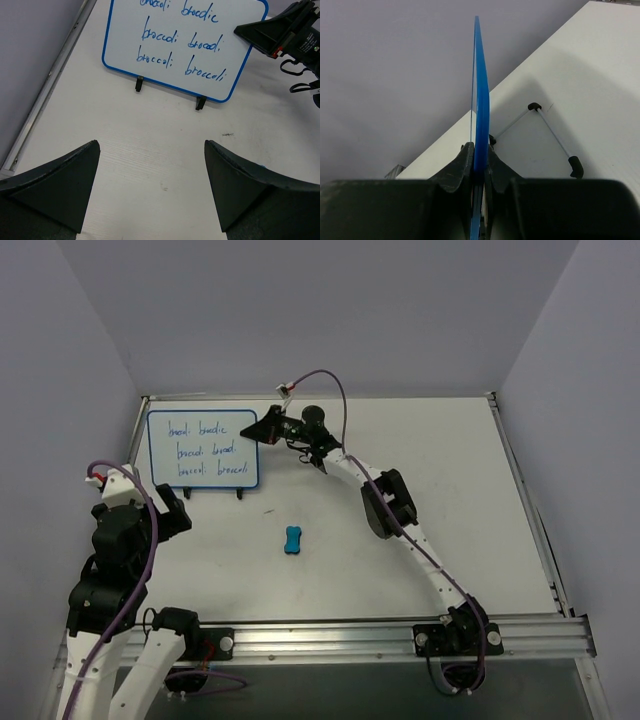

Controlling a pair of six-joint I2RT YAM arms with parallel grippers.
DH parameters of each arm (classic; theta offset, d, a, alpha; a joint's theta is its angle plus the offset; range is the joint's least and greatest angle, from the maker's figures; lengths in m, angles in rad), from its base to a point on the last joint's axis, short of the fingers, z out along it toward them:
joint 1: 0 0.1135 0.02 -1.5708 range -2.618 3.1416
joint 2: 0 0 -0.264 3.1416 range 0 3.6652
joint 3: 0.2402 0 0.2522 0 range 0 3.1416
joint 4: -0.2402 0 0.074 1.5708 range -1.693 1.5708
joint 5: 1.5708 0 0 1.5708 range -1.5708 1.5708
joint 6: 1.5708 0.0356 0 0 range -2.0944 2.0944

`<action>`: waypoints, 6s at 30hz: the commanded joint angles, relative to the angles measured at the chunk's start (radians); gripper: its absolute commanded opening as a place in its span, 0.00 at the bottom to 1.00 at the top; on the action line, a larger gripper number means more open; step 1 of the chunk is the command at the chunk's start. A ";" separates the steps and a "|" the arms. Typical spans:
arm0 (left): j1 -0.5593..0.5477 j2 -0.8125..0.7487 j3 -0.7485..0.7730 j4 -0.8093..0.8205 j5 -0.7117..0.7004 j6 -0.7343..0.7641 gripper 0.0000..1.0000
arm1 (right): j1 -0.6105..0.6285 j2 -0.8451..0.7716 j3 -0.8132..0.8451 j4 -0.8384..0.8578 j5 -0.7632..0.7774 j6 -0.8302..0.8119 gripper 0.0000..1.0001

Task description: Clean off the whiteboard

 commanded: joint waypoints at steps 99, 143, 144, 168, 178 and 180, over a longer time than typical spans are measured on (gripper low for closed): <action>-0.688 0.845 -0.027 0.457 -0.005 -0.281 0.94 | -0.299 -2.466 -2.231 -0.310 0.536 -0.375 0.00; -0.656 1.114 -0.004 0.468 -0.012 -0.293 0.19 | -0.270 -2.515 -2.221 -0.460 0.567 -0.337 0.00; -0.656 1.103 -0.005 0.459 -0.025 -0.296 0.16 | -0.268 -2.512 -2.221 -0.460 0.566 -0.336 0.00; -0.734 0.495 -0.287 1.172 0.145 -0.075 0.02 | -0.257 -2.494 -2.158 -0.514 0.553 -0.329 0.00; -0.722 0.800 -0.285 1.672 0.124 0.014 0.02 | -0.254 -2.503 -2.158 -0.506 0.510 -0.328 0.00; -0.704 0.862 -0.255 1.706 0.150 0.014 0.02 | -0.251 -2.503 -2.162 -0.494 0.500 -0.331 0.00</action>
